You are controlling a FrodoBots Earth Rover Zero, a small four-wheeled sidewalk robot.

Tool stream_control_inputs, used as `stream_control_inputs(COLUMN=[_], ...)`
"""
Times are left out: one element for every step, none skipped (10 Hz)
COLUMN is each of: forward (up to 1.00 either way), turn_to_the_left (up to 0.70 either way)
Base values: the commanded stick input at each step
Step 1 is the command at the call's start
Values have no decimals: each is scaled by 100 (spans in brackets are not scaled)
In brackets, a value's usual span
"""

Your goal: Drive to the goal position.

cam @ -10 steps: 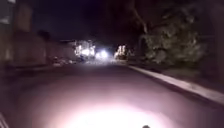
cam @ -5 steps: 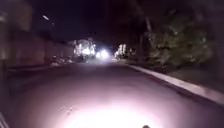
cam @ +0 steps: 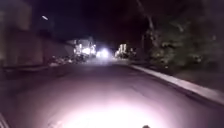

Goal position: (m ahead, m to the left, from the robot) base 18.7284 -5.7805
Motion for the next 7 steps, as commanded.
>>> stream_control_inputs(forward=[70, 70, 70, 70, 70, 70, 70], turn_to_the_left=[0, 0, 0, 0, 0, 0, 0])
